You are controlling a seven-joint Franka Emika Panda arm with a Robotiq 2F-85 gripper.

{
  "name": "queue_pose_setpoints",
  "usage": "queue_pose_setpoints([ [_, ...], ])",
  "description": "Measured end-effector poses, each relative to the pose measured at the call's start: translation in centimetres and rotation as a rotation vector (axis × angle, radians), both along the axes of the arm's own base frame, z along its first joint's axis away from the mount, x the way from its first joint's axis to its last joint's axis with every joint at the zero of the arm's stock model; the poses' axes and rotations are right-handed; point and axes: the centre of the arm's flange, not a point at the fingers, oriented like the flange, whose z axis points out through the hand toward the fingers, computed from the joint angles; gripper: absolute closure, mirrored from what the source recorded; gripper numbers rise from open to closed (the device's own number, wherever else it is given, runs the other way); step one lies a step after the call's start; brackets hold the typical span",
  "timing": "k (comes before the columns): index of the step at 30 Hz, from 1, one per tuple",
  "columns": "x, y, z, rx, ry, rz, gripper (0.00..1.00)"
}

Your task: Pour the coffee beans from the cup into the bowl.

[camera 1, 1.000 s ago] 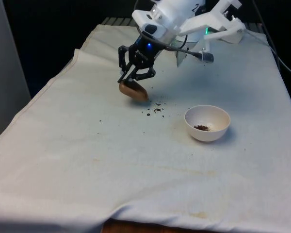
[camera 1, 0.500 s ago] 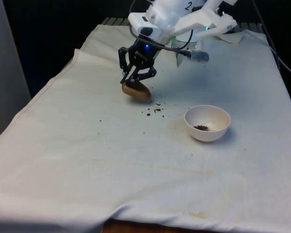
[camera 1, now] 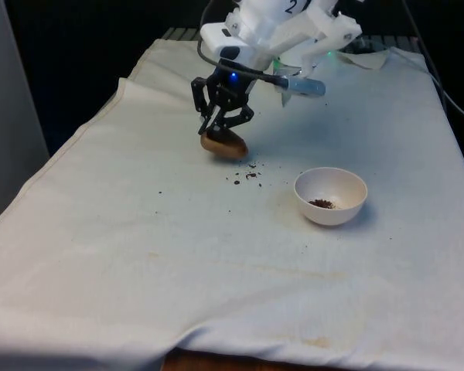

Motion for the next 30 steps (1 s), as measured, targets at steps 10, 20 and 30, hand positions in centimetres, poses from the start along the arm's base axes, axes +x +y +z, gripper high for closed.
queue_pose_setpoints([
  [10, 0.19, -0.10, -0.27, 0.057, 0.007, -0.025, 1.00],
  [20, 0.34, -0.27, -0.42, 0.105, 0.013, -0.044, 1.00],
  [30, 0.40, -0.93, -0.45, 0.160, 0.024, -0.061, 1.00],
])
